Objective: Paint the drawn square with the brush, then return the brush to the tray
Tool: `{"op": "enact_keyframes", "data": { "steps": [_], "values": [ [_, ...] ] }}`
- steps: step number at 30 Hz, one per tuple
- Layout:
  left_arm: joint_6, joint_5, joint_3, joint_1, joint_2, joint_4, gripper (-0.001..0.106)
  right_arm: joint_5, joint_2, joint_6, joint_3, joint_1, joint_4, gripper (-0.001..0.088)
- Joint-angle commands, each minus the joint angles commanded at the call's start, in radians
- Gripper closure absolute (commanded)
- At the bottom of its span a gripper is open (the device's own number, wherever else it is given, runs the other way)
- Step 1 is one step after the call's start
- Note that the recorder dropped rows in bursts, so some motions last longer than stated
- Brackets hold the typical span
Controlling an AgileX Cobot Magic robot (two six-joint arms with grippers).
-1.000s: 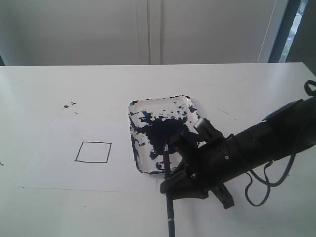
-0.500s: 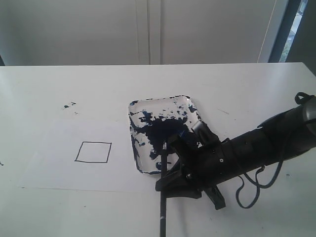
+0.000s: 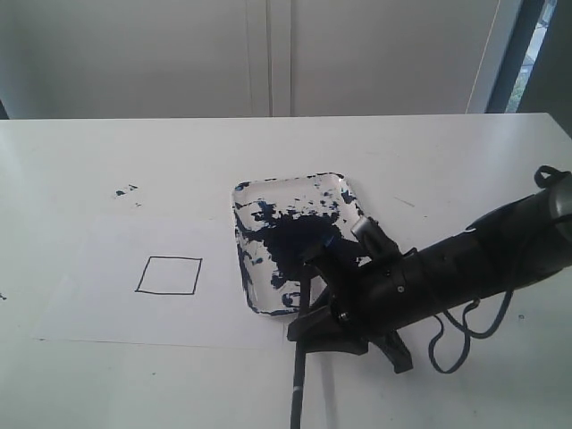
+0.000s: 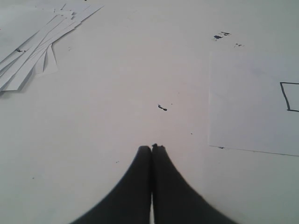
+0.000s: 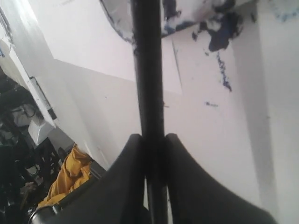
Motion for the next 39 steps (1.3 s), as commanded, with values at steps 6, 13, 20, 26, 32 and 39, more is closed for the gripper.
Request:
{"op": "enact_keyframes", "data": {
  "steps": [6, 13, 20, 26, 32, 39],
  "values": [
    [0.000, 0.000, 0.000, 0.000, 0.000, 0.000, 0.105, 0.020, -0.018, 0.053, 0.000, -0.008, -0.048, 0.0868],
    [0.000, 0.000, 0.000, 0.000, 0.000, 0.000, 0.105, 0.061, -0.018, 0.042, 0.000, 0.045, -0.038, 0.0868],
    [0.000, 0.000, 0.000, 0.000, 0.000, 0.000, 0.105, 0.052, -0.014, 0.006, 0.000, 0.099, -0.011, 0.0868],
    [0.000, 0.000, 0.000, 0.000, 0.000, 0.000, 0.105, -0.038, -0.053, -0.005, -0.002, 0.099, -0.065, 0.0868],
    [0.000, 0.000, 0.000, 0.000, 0.000, 0.000, 0.105, -0.068, -0.128, -0.001, -0.006, 0.099, -0.306, 0.0868],
    [0.000, 0.000, 0.000, 0.000, 0.000, 0.000, 0.105, -0.075, -0.234, 0.008, -0.006, 0.099, -0.543, 0.0868]
  ]
}}
